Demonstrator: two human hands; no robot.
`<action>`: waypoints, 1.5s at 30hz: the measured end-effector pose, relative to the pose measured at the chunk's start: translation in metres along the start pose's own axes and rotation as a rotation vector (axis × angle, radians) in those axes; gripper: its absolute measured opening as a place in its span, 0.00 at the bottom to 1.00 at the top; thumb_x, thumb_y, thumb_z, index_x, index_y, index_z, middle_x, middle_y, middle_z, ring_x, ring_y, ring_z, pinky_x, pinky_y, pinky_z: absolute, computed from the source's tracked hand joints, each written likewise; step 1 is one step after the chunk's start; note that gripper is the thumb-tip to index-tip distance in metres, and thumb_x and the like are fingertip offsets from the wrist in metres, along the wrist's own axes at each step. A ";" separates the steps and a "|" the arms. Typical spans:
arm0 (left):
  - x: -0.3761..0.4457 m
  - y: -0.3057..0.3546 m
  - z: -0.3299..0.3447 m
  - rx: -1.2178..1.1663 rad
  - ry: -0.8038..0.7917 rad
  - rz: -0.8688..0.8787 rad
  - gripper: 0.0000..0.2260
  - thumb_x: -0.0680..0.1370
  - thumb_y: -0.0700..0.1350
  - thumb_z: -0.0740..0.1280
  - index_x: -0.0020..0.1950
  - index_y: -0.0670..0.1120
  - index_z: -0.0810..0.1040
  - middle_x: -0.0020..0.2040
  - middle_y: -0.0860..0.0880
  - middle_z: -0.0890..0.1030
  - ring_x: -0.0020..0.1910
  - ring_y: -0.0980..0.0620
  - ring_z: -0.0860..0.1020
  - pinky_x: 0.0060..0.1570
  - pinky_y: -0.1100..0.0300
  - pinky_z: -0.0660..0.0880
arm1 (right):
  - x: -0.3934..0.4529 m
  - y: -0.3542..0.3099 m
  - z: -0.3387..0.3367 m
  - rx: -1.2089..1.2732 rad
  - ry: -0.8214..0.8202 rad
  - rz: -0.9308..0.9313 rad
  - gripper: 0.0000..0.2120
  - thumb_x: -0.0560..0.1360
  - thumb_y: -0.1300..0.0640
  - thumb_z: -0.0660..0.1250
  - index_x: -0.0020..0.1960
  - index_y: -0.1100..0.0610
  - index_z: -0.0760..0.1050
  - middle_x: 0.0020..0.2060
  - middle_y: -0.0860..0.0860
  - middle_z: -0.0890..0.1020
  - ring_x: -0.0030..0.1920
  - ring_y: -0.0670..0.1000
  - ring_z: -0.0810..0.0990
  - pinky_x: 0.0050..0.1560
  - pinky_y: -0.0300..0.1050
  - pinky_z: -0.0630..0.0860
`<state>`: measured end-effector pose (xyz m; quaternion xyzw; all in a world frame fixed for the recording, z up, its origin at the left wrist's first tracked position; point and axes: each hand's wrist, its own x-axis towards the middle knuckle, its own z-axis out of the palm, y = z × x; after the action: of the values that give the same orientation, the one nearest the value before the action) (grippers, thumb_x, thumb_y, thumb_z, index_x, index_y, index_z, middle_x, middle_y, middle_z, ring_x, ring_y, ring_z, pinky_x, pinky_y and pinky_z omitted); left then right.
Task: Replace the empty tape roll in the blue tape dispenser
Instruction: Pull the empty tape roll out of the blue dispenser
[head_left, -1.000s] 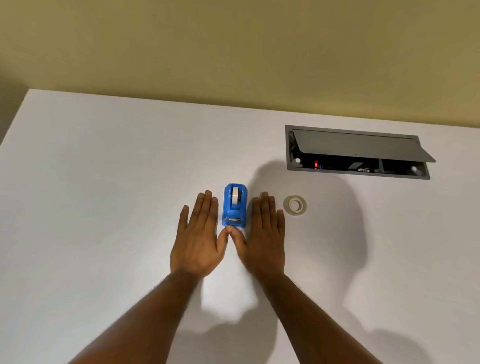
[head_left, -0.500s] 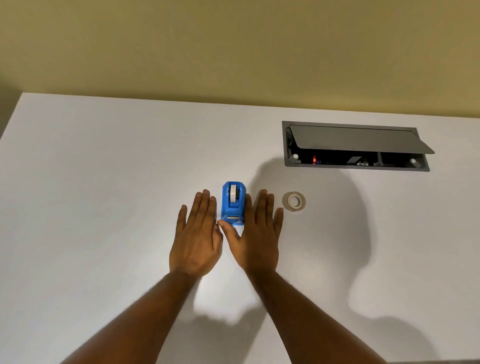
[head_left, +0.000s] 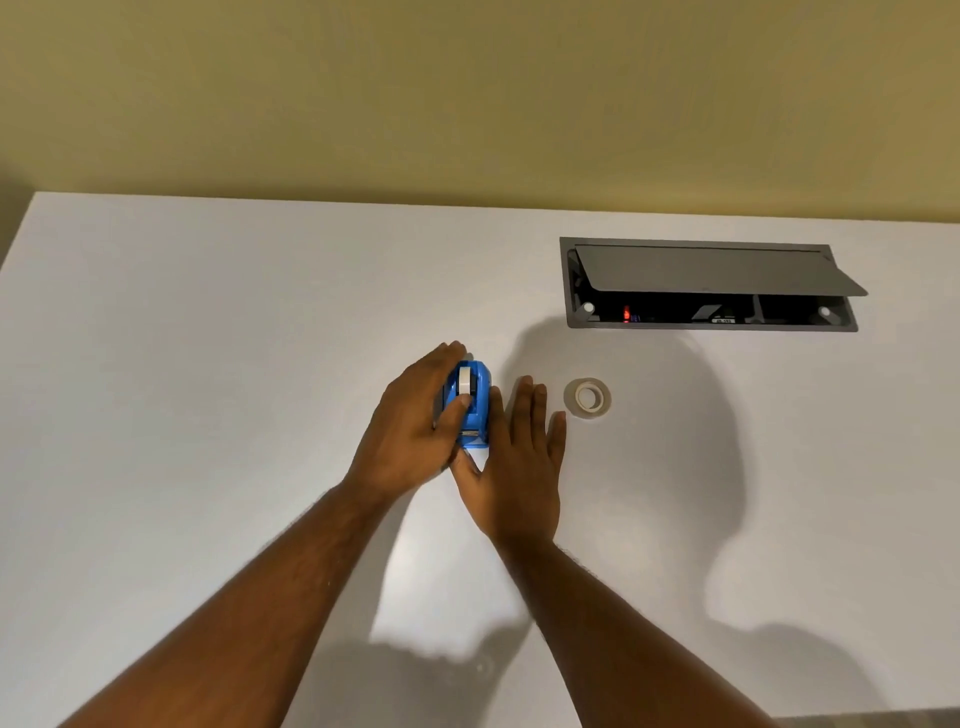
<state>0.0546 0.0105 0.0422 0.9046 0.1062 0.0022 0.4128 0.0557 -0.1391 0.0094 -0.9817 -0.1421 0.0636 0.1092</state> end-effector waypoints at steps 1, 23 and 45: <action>0.003 0.001 -0.003 0.019 -0.017 0.028 0.23 0.82 0.56 0.61 0.77 0.56 0.65 0.76 0.54 0.71 0.72 0.60 0.67 0.69 0.67 0.58 | 0.000 0.000 -0.001 0.009 0.003 0.004 0.42 0.76 0.27 0.42 0.81 0.51 0.47 0.81 0.58 0.55 0.81 0.59 0.49 0.78 0.63 0.52; 0.017 0.019 -0.019 0.137 0.010 0.156 0.18 0.79 0.47 0.69 0.69 0.50 0.76 0.65 0.49 0.81 0.62 0.48 0.79 0.61 0.69 0.63 | -0.001 -0.002 -0.003 0.020 0.008 0.005 0.43 0.75 0.26 0.48 0.81 0.51 0.49 0.81 0.57 0.54 0.81 0.59 0.50 0.79 0.62 0.52; -0.010 0.027 -0.015 -0.299 0.179 -0.035 0.16 0.72 0.54 0.76 0.58 0.64 0.77 0.52 0.69 0.80 0.56 0.68 0.77 0.52 0.78 0.71 | 0.019 0.000 -0.077 1.112 0.086 0.154 0.13 0.81 0.58 0.66 0.63 0.49 0.79 0.56 0.43 0.83 0.55 0.38 0.81 0.52 0.29 0.76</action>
<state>0.0485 0.0027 0.0729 0.8275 0.1567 0.0912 0.5314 0.0860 -0.1481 0.0820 -0.7857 -0.0108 0.0966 0.6110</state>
